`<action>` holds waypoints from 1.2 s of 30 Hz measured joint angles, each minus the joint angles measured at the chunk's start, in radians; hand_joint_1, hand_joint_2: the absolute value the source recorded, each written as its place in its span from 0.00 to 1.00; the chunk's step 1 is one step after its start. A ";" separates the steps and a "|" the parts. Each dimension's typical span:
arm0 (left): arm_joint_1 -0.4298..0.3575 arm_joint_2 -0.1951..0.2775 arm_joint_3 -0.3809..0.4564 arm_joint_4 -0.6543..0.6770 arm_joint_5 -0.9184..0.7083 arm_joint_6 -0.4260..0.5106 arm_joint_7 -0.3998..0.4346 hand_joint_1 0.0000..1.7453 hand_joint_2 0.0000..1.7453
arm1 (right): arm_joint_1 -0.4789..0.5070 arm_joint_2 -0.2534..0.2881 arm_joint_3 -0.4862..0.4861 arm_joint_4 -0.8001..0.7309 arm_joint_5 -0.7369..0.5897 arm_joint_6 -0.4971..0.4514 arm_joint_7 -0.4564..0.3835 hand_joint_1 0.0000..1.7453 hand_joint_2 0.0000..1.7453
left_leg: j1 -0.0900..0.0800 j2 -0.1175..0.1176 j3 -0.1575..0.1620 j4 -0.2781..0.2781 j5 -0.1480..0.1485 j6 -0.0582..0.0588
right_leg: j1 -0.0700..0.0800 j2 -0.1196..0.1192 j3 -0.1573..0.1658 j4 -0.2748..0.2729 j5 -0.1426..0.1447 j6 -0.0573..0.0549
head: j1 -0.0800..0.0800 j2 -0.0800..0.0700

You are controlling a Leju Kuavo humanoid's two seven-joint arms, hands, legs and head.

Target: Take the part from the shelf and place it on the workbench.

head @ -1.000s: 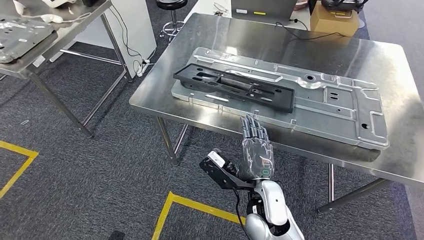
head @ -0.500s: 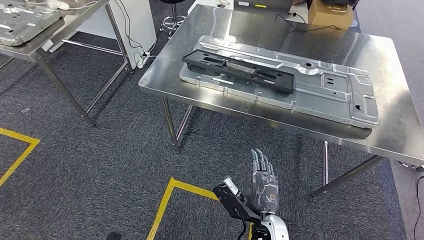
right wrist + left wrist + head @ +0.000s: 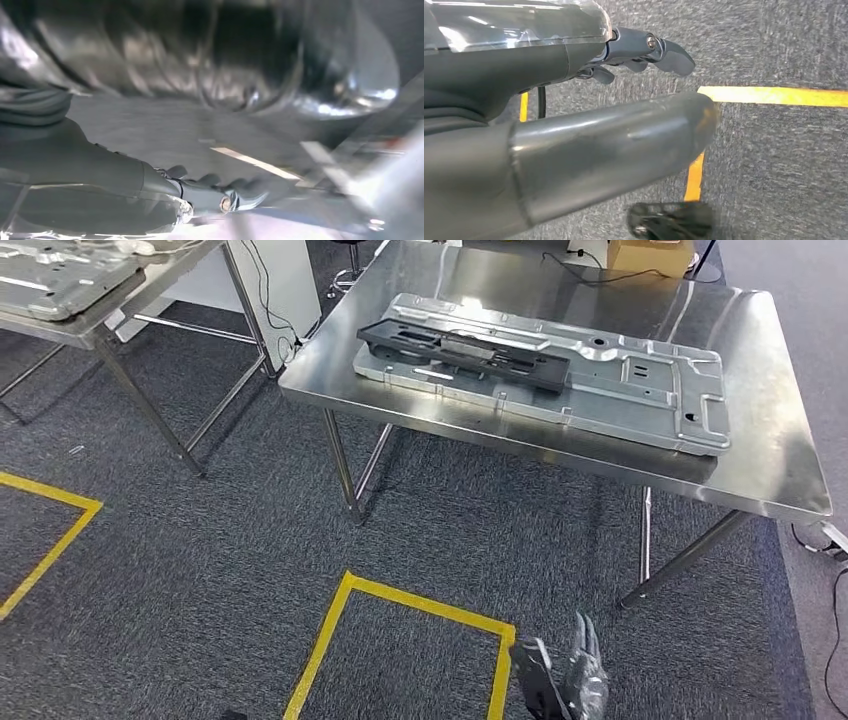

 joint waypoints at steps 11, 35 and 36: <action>0.013 0.029 0.056 0.002 -0.029 -0.015 -0.040 0.00 0.00 | -0.089 0.046 -0.584 0.652 -0.238 0.379 0.235 0.00 0.00 | -0.005 -0.007 0.152 -0.300 0.014 0.059 | -0.014 0.012 -0.106 0.205 -0.134 0.060 | 0.001 0.000; 0.007 0.043 0.076 0.011 -0.086 -0.002 -0.030 0.00 0.00 | -0.139 0.098 -0.759 0.778 -0.205 0.607 0.306 0.00 0.00 | -0.015 0.057 0.114 -0.263 0.027 0.019 | 0.000 -0.087 0.084 0.013 -0.085 0.023 | -0.001 0.000; 0.008 0.043 0.076 0.011 -0.086 -0.001 -0.030 0.00 0.00 | -0.141 0.099 -0.759 0.779 -0.205 0.608 0.307 0.00 0.00 | -0.017 0.050 0.110 -0.266 0.029 0.024 | 0.000 -0.096 0.086 0.013 -0.084 0.027 | -0.001 0.000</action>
